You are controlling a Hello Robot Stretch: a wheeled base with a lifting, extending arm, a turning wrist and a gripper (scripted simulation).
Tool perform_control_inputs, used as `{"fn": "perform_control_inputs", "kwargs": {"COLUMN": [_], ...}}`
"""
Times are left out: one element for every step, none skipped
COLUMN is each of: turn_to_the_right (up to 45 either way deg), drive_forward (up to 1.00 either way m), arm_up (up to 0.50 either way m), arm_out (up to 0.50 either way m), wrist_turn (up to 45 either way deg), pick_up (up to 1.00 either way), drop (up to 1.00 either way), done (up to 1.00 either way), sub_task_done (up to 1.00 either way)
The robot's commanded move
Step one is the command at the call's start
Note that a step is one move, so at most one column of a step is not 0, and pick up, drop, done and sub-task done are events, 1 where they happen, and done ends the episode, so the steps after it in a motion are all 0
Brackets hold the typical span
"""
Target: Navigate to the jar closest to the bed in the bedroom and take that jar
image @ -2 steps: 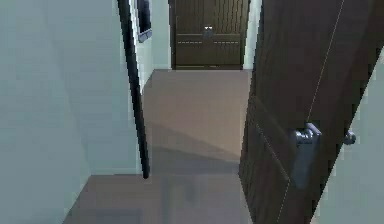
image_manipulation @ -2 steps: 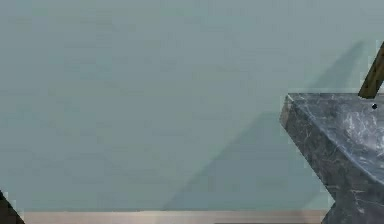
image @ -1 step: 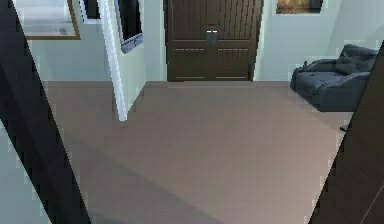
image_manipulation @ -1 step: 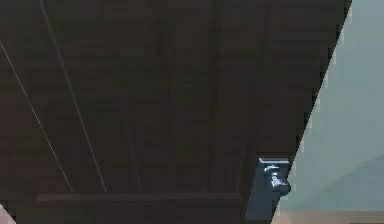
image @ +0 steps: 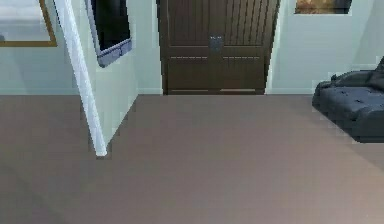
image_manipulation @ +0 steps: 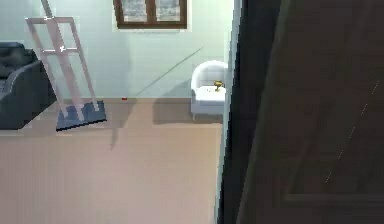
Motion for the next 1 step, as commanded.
{"fn": "perform_control_inputs", "kwargs": {"turn_to_the_right": [-45.0], "drive_forward": [0.00], "arm_up": [0.00], "arm_out": [0.00], "wrist_turn": [0.0], "pick_up": [0.00], "drop": [0.00], "done": [0.00], "sub_task_done": [0.00]}}
